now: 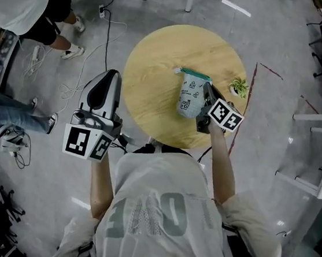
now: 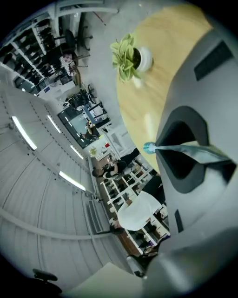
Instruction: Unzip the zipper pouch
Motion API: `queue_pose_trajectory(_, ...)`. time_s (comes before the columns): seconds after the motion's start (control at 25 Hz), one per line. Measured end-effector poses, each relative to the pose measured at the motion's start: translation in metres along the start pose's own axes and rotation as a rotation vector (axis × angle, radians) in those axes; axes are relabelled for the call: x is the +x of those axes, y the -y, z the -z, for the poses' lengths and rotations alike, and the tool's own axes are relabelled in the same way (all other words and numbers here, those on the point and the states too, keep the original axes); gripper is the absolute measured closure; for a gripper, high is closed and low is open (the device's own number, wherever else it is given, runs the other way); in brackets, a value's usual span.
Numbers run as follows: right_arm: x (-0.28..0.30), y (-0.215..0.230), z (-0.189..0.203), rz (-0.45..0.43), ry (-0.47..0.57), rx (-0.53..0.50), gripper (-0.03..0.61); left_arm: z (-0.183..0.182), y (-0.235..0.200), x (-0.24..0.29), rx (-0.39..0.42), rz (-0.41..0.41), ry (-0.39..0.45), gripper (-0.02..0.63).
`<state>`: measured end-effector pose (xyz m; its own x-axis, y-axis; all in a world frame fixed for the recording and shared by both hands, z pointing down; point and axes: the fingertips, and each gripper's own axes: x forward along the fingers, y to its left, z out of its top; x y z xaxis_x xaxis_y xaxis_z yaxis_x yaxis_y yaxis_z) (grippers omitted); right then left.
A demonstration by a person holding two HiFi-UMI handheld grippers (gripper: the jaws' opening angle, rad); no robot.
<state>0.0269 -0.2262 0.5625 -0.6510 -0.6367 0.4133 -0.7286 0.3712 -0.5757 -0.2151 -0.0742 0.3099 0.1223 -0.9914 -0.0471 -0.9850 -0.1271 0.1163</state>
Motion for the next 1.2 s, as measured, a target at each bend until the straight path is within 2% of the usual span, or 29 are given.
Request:
queue_pose_trajectory(0.2, -0.002, 0.036, 0.010, 0.117, -0.064, -0.119, 0.545, 0.004, 0.012, 0.012, 0.007, 0.033, -0.013, 0.574)
queue_pose_trajectory(0.4, 0.002, 0.063, 0.028, 0.182, -0.123, -0.094, 0.543, 0.009, 0.021, 0.021, 0.006, 0.061, -0.026, 0.574)
queue_pose_trajectory(0.56, 0.000, 0.076, 0.038, 0.253, -0.177, -0.149, 0.534, 0.008, 0.025, 0.022, 0.011, 0.074, -0.026, 0.574)
queue_pose_trajectory(0.6, -0.001, 0.078, 0.040, 0.269, -0.191, -0.160, 0.516, 0.007, 0.025, 0.022, 0.013, 0.075, -0.025, 0.574)
queue_pose_trajectory(0.68, -0.001, 0.079, 0.043, 0.283, -0.209, -0.171, 0.424, 0.007, 0.025, 0.023, 0.015, 0.075, -0.023, 0.574)
queue_pose_trajectory(0.84, -0.003, 0.084, 0.042, 0.333, -0.220, -0.194, 0.343, 0.007, 0.022, 0.023, 0.012, 0.074, -0.021, 0.574)
queue_pose_trajectory(1.0, -0.007, 0.083, 0.028, 0.368, -0.203, -0.231, 0.325, 0.004, 0.022, 0.022, 0.001, 0.079, -0.013, 0.574)
queue_pose_trajectory(1.2, -0.017, 0.057, -0.028, 0.350, -0.083, -0.303, 0.325, 0.001, 0.027, 0.026, 0.010, 0.087, -0.003, 0.574)
